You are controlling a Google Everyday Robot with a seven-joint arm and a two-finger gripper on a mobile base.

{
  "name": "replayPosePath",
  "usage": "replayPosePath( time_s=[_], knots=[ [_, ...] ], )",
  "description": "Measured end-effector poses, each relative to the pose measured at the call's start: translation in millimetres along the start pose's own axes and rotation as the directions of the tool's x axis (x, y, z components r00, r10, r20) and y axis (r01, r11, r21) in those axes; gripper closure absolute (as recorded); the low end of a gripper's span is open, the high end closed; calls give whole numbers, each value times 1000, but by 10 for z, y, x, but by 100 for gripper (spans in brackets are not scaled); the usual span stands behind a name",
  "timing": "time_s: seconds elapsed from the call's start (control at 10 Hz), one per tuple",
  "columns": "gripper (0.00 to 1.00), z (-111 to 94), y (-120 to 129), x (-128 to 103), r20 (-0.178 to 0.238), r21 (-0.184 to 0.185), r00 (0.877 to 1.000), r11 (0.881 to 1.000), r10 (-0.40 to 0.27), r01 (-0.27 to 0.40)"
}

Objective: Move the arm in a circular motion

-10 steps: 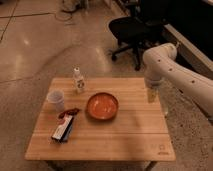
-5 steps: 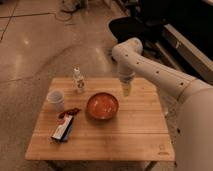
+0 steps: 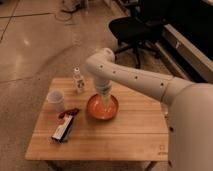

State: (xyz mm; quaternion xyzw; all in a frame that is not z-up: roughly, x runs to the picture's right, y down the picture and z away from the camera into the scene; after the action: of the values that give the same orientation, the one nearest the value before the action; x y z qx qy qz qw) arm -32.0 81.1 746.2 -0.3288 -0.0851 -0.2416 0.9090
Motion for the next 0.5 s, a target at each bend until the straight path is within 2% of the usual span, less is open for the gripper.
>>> replayPosePath(
  time_s=[0.1,0.2,0.3,0.4,0.5],
  knots=[
    [35,-23,162,-132,14,-8,999,999,-40,41],
    [35,-78,478,-303,41,-17,994,995,-102,103],
    [35,-123,703,-374,57,-22,989,990,-138,140],
    [35,-179,1004,-401,72,-32,982,984,-173,175],
    [35,-228,1333,-318,88,-47,980,982,-176,181]
  ],
)
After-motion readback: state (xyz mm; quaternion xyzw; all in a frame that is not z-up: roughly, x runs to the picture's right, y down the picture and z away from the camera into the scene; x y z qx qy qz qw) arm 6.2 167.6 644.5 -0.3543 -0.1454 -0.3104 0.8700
